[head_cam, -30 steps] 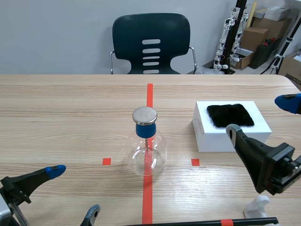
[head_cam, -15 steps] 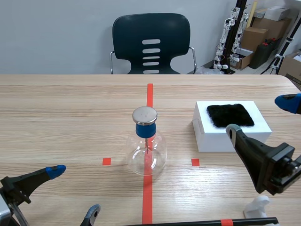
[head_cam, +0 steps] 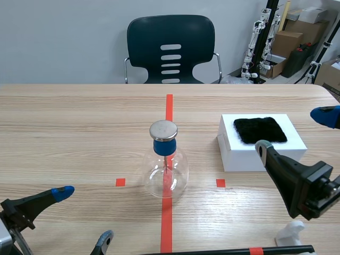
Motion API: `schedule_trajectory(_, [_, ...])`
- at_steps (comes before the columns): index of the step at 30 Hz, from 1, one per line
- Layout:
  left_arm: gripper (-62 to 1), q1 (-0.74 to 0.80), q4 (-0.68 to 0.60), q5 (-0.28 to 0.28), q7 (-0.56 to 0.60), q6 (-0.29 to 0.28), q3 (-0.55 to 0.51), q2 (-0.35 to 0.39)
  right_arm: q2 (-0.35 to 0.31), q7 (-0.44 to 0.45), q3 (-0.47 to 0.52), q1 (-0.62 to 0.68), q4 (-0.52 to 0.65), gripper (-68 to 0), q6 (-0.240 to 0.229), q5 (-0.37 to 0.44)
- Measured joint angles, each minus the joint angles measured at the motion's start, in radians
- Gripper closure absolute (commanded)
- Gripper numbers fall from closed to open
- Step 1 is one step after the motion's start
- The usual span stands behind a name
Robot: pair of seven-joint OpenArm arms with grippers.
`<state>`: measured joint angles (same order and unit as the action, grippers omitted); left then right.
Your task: Do the electroscope experiment. return to the home posture
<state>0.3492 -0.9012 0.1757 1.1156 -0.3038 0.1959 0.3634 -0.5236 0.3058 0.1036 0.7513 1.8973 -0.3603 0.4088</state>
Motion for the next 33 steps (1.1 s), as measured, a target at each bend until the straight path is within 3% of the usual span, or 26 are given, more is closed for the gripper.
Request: schedule_trajectory(33, [-62.3, 0.000, 0.000, 0.000, 0.000, 0.000, 0.000, 0.000, 0.000, -0.015, 0.000, 0.000, 0.000, -67.9, 0.000, 0.000])
